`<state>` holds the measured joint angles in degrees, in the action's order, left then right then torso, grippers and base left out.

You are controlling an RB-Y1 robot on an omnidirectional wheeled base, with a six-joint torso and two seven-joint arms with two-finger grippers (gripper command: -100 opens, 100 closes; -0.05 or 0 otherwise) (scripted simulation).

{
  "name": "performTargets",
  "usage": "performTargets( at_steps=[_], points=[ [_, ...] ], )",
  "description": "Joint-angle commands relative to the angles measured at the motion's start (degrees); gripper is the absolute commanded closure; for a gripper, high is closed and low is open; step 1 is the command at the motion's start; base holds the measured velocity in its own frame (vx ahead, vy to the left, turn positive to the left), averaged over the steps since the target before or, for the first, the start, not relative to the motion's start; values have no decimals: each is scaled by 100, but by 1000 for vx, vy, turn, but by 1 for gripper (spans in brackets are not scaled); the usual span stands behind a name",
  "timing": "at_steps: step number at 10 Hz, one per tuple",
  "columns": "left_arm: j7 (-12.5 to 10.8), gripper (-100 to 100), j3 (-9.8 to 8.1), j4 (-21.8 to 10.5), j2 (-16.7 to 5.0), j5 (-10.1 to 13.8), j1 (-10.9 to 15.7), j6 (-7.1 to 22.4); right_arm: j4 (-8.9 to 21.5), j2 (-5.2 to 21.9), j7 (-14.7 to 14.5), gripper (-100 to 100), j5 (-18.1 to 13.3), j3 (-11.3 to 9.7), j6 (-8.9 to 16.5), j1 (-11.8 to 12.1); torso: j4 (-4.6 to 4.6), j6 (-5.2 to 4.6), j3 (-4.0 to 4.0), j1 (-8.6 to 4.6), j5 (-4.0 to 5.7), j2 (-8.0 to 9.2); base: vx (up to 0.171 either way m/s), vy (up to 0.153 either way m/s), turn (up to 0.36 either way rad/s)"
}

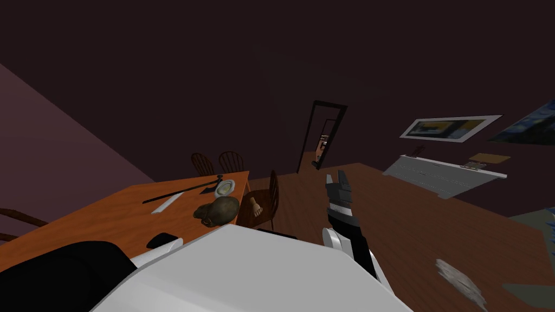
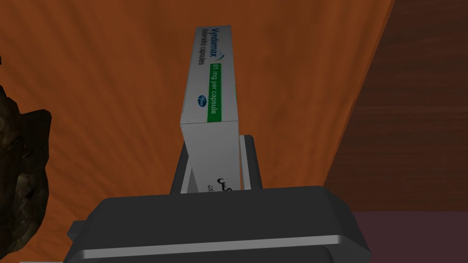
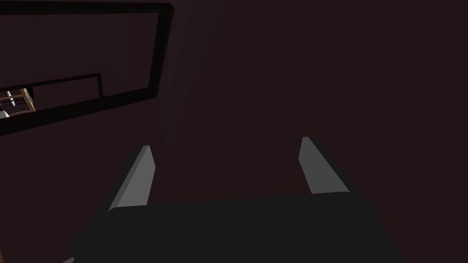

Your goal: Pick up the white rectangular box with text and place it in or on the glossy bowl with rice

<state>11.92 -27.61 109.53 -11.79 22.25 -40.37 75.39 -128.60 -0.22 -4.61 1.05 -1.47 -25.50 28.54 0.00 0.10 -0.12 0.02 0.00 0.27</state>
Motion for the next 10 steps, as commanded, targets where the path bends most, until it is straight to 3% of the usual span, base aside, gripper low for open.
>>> performTargets(
  at_steps=[1, 2, 6, 10],
  points=[
    [0, 0, 0, 0, 0, 0, 0, 0, 0, 0, 0, 0, 0, 0, 0, 0, 0, 0, 0, 0, 0, 0, -7, 1, 5],
    [-9, 100, -191, 82, -136, 74, -106, 52, 0, 0, 0, 0, 0, 0, 0, 0, -2, -1, 6, -2, 1, -10, 15, -38, -36],
    [-63, 100, -640, 264, -439, 255, -339, 232, 0, 0, 0, 0, 0, 0, 0, 0, 0, 0, 7, -30, 18, -15, 5, -45, -33],
    [-190, 100, -1222, 423, -787, 523, -634, 530, 0, 0, 0, 0, 0, 0, 0, -1, 3, 13, -10, -30, 23, 20, -77, -33, -69]
  ],
)
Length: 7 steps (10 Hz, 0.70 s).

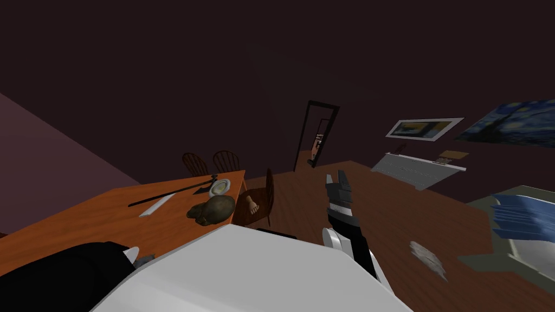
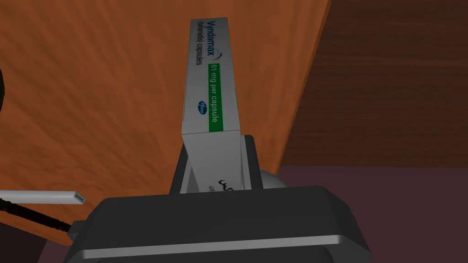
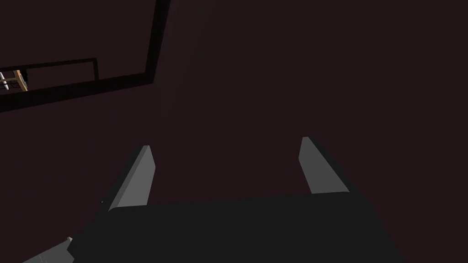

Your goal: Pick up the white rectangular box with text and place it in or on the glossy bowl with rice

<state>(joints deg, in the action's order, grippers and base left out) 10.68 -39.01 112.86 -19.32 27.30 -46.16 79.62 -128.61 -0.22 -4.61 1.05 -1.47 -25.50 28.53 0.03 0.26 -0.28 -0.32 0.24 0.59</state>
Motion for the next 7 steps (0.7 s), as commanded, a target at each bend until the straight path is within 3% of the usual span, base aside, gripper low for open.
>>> performTargets(
  at_steps=[1, 4, 7],
  points=[
    [-112, 100, -232, 114, -115, 97, -129, 192, 0, 0, 0, 0, 0, 0, 0, 0, 0, 0, 0, 0, 0, 0, -120, -24, -84],
    [-292, 100, -661, 119, -320, 360, -329, 456, 0, 0, 0, 0, 0, 0, 0, -1, 1, 0, -10, 4, 0, 21, -180, -15, -152],
    [-532, 100, -1036, 36, -465, 653, -473, 728, 0, 0, 0, 0, 0, 0, 0, -2, 6, -3, -26, 23, -6, 48, -256, 19, -206]
  ],
)
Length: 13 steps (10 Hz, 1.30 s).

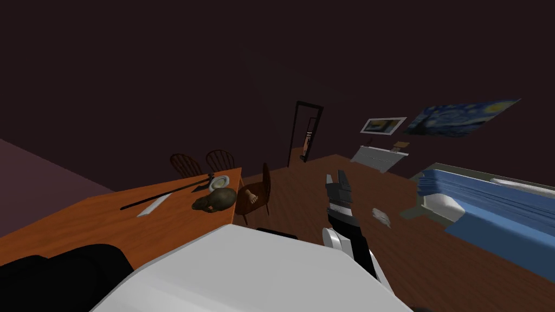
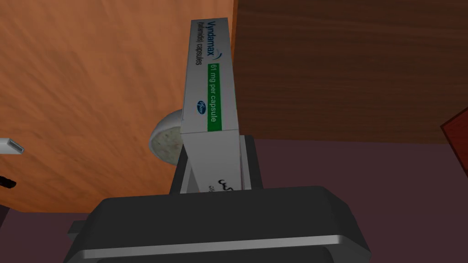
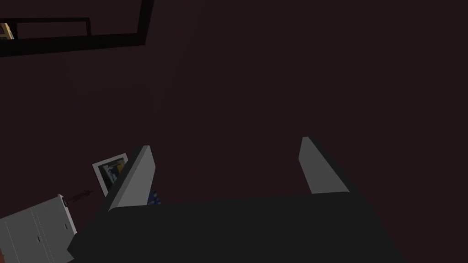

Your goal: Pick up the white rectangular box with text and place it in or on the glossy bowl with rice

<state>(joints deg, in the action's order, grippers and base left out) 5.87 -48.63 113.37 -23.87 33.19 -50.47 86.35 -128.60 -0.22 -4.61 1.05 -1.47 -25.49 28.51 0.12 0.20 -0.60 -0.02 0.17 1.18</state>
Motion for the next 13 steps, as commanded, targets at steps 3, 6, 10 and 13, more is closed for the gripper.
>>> performTargets(
  at_steps=[3, 6, 10, 13],
  points=[
    [-335, 100, -388, -137, -114, 358, -95, 331, 0, 0, 0, 0, 0, 0, 0, 0, 3, -2, -5, 8, -5, 7, -295, 44, -256],
    [-633, 100, -641, -251, -191, 618, -48, 611, 0, 1, 0, 0, 0, 1, 0, 0, 8, -2, -7, 25, -9, 4, -281, 62, -273],
    [-1003, 100, -882, -333, -262, 847, 144, 962, 0, 2, 0, 0, 0, 2, 0, 1, 15, -9, -8, 47, -8, -2, -272, 83, -260],
    [-1235, 100, -979, -331, -290, 914, 367, 1201, 0, 2, 0, 0, 0, 2, 0, 2, 16, -9, -6, 59, -8, -8, -241, 101, -196]
  ],
)
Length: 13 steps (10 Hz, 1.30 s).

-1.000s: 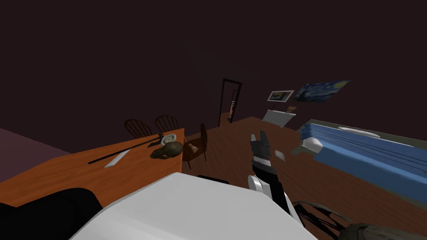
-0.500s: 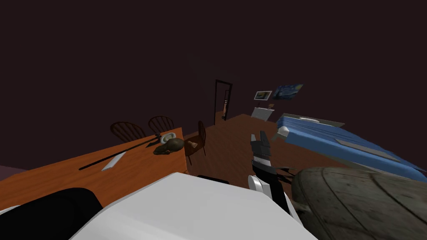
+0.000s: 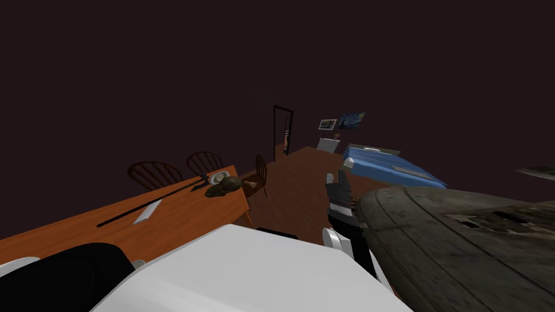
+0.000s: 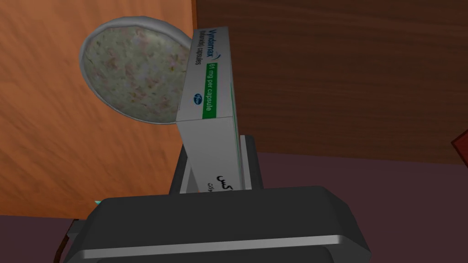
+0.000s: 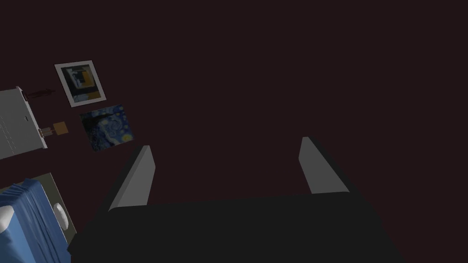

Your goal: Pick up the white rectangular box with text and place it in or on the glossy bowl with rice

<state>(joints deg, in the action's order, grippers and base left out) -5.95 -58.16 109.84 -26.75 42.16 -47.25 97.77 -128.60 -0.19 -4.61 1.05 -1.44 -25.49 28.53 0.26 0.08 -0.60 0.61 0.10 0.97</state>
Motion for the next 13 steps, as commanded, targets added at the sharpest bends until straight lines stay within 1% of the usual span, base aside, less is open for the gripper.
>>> performTargets(
  at_steps=[1, 4, 9, 11, 12, 13],
  points=[
    [-120, 100, -43, 36, -10, 22, 132, 136, 0, 0, 0, 0, 0, 0, 0, 0, 0, 0, 0, 0, 0, 0, -202, 81, -188],
    [-292, 100, -67, 121, -37, -1, 421, 375, 0, 0, 0, 0, 0, 1, 0, 1, -7, -8, 18, 9, 0, -32, -151, 123, -158],
    [-473, 100, -69, 325, -105, -99, 869, 886, 0, 1, 0, 0, 0, 1, 0, 3, -21, -14, 47, 26, -7, -77, -82, 145, -109],
    [-505, 100, -66, 379, -124, -126, 969, 1112, 0, 1, 0, 0, 0, 1, -1, 4, -29, -12, 59, 16, -6, -96, -30, 103, -49],
    [-511, 100, -65, 391, -128, -131, 989, 1179, 0, 1, 0, 0, 0, 1, -1, 4, -32, -10, 64, 4, -4, -102, -20, 51, -30],
    [-496, 100, -75, 382, -122, -121, 966, 1107, 0, 0, 0, 0, 0, 1, -1, 4, -35, -9, 67, -12, -1, -107, -8, 19, -8]
  ],
)
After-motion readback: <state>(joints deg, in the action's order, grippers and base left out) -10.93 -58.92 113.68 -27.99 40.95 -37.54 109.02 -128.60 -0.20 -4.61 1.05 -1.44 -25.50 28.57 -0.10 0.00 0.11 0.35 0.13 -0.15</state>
